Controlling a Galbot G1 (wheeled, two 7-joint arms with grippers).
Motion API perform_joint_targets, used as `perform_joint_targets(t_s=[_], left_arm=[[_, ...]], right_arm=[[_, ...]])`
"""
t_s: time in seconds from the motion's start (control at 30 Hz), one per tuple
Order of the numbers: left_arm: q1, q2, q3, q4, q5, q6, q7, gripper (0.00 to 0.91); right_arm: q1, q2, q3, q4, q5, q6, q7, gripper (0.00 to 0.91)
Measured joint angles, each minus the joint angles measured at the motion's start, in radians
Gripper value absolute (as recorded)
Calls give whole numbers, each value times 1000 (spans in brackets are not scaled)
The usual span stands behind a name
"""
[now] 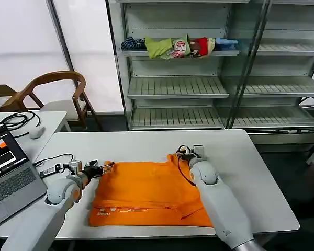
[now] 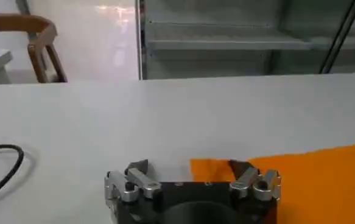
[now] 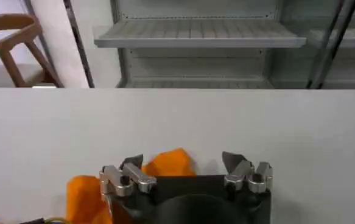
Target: Fold and organize the clothes.
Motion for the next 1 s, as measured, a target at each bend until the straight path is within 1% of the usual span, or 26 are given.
perform_joint_targets(t_s=[0.07, 0.1, 0.13, 0.17, 0.2, 1.0], left_arm=[[-1, 0, 1, 2, 1, 0, 0, 907], [-1, 0, 1, 2, 1, 0, 1, 363], [-1, 1, 2, 2, 1, 1, 2, 171], [-1, 1, 2, 3, 1, 1, 4, 40], [-1, 2, 2, 3, 2, 1, 6, 30], [1, 3, 7, 5, 0, 3, 35, 30]], right_arm=[[2, 3, -1, -5, -2, 0, -1, 907], [3, 5, -1, -7, -2, -1, -1, 907], [4, 5, -1, -9, -3, -2, -1, 10], [5, 6, -1, -11, -3, -3, -2, 0], [5, 6, -1, -12, -2, -4, -3, 0], [5, 9, 9, -20, 16, -10, -10, 0]])
